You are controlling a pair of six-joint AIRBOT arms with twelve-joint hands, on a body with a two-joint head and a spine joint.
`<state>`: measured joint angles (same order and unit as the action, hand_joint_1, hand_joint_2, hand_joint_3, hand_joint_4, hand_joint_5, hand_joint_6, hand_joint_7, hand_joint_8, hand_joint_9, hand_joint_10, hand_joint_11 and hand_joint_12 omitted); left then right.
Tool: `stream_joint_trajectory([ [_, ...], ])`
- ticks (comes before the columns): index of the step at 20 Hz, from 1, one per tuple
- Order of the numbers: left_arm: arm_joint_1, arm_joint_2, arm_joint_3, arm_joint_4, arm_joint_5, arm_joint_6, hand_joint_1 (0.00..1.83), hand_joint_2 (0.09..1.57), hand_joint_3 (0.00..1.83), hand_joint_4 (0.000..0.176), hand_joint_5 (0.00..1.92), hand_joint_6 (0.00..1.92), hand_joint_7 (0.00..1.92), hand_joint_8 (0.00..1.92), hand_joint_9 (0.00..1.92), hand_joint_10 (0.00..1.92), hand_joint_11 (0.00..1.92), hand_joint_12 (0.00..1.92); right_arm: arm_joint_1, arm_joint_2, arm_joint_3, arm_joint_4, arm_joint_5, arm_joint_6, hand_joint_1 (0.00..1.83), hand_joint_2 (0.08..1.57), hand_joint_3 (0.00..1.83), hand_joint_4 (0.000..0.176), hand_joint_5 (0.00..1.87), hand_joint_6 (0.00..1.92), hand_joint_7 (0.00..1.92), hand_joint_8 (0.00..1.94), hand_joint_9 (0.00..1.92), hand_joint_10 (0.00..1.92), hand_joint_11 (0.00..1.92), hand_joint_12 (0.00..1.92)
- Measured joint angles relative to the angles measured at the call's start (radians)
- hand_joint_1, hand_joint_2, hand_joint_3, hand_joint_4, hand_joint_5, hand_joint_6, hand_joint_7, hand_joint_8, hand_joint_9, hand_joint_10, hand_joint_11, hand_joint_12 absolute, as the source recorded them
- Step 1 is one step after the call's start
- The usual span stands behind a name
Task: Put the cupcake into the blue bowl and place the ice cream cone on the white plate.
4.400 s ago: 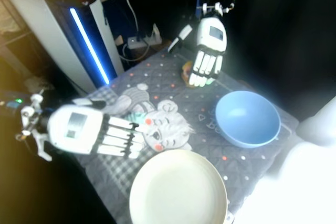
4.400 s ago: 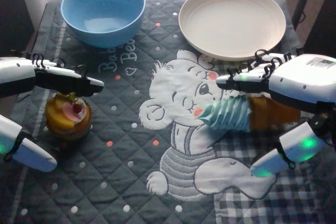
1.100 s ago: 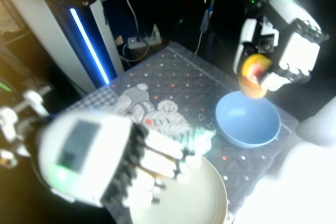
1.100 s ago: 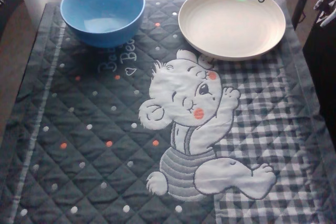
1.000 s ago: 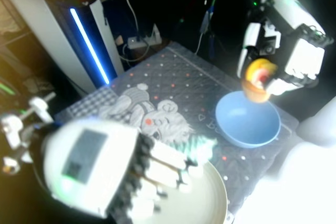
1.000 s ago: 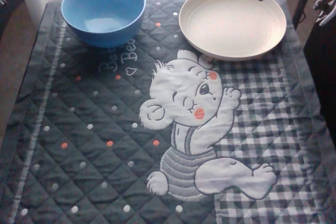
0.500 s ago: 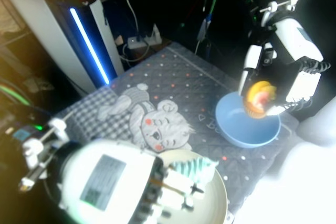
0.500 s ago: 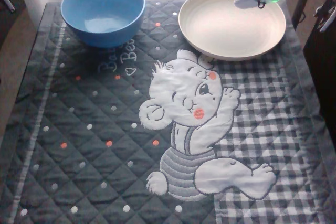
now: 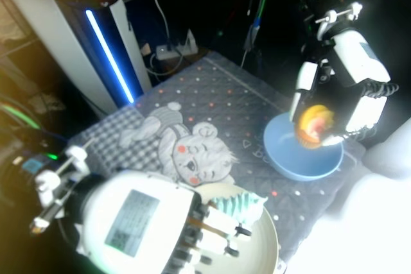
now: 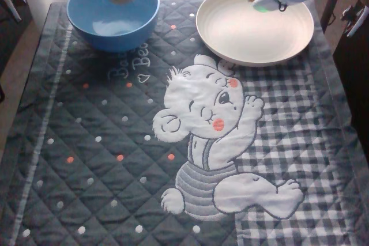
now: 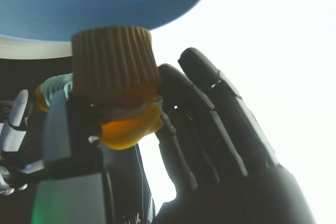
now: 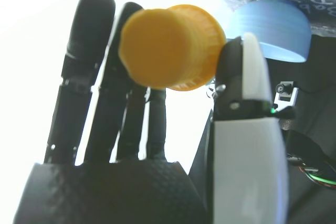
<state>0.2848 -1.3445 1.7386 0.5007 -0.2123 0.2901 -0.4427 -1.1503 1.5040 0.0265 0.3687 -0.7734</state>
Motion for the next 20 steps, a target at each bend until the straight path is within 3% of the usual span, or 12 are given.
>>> stream_joint_trajectory([
  [1,0.004,0.000,0.000,0.000,0.000,0.000,1.09,0.84,0.00,0.029,0.63,0.00,0.49,0.00,0.38,0.00,0.03,0.59,0.000,0.000,0.000,0.000,0.000,0.000,0.77,0.95,0.00,0.000,0.76,0.00,0.84,0.00,0.94,0.00,0.61,0.94],
  [2,0.004,0.001,0.000,0.001,0.000,0.000,1.05,0.84,0.00,0.059,0.60,0.00,0.44,0.00,0.31,0.00,0.01,0.45,0.000,0.000,0.000,0.001,0.000,0.000,0.73,0.94,0.00,0.000,0.74,0.00,0.74,0.00,0.80,0.00,0.48,0.96],
  [3,0.004,0.001,0.000,0.005,-0.001,0.000,1.02,0.83,0.00,0.077,0.58,0.00,0.42,0.00,0.30,0.00,0.00,0.50,0.000,0.000,-0.001,0.000,0.000,0.002,0.72,0.93,0.00,0.000,0.74,0.00,0.70,0.00,0.70,0.00,0.40,0.99],
  [5,0.004,0.001,-0.003,0.009,-0.002,0.000,1.02,0.82,0.00,0.097,0.58,0.00,0.41,0.00,0.27,0.01,0.00,0.33,0.000,0.000,-0.002,0.000,0.005,0.002,0.71,0.92,0.00,0.000,0.75,0.00,0.73,0.00,0.71,0.01,0.32,1.24],
  [7,0.004,0.001,-0.003,0.014,-0.003,0.000,1.01,0.82,0.00,0.081,0.58,0.00,0.42,0.00,0.31,0.00,0.00,0.51,0.000,0.000,-0.002,0.000,0.008,0.001,0.69,0.92,0.00,0.000,0.75,0.00,0.73,0.00,0.70,0.01,0.26,1.29],
  [10,0.004,0.001,-0.005,0.016,-0.008,0.000,1.01,0.83,0.00,0.071,0.58,0.00,0.43,0.00,0.31,0.00,0.00,0.47,0.000,0.000,-0.005,0.000,0.008,0.001,0.68,0.89,0.00,0.000,0.75,0.00,0.75,0.00,0.70,0.01,0.18,1.46],
  [11,0.004,0.001,-0.005,0.016,-0.009,0.000,1.03,0.82,0.00,0.060,0.60,0.00,0.46,0.00,0.35,0.00,0.00,0.60,0.000,0.000,-0.005,0.000,0.008,0.001,0.69,0.89,0.00,0.000,0.74,0.00,0.78,0.01,0.76,0.03,0.21,1.52],
  [12,0.004,0.001,-0.005,0.016,-0.012,0.000,1.03,0.83,0.00,0.086,0.61,0.00,0.45,0.00,0.34,0.00,0.00,0.61,0.000,0.000,-0.006,0.000,0.008,0.001,0.72,0.89,0.00,0.000,0.75,0.00,0.89,0.00,0.85,0.16,0.36,1.53],
  [14,0.004,0.001,-0.005,0.016,-0.013,0.000,1.04,0.83,0.00,0.085,0.61,0.00,0.45,0.00,0.33,0.00,0.00,0.57,0.000,0.000,-0.006,0.000,0.008,0.001,0.70,0.90,0.00,0.000,0.74,0.00,0.91,0.01,0.87,0.17,0.36,1.57],
  [16,0.004,0.001,-0.006,0.016,-0.016,0.000,1.03,0.84,0.00,0.073,0.61,0.00,0.45,0.00,0.34,0.00,0.00,0.60,0.000,0.000,-0.006,0.000,0.008,0.001,0.71,0.90,0.00,0.000,0.74,0.00,0.73,0.00,0.66,0.03,0.19,1.35],
  [17,0.004,0.001,-0.008,0.016,-0.017,0.000,1.04,0.84,0.00,0.046,0.60,0.00,0.46,0.00,0.35,0.00,0.00,0.60,0.000,0.000,-0.006,0.000,0.008,0.001,0.72,0.88,0.00,0.000,0.75,0.00,0.72,0.00,0.67,0.02,0.15,1.44],
  [20,0.004,0.001,-0.010,0.017,-0.024,0.000,1.04,0.83,0.00,0.019,0.64,0.00,0.49,0.00,0.38,0.01,0.00,0.70,0.000,0.000,-0.008,-0.001,0.009,0.001,0.71,0.87,0.00,0.000,0.75,0.00,0.74,0.00,0.68,0.01,0.14,1.48],
])
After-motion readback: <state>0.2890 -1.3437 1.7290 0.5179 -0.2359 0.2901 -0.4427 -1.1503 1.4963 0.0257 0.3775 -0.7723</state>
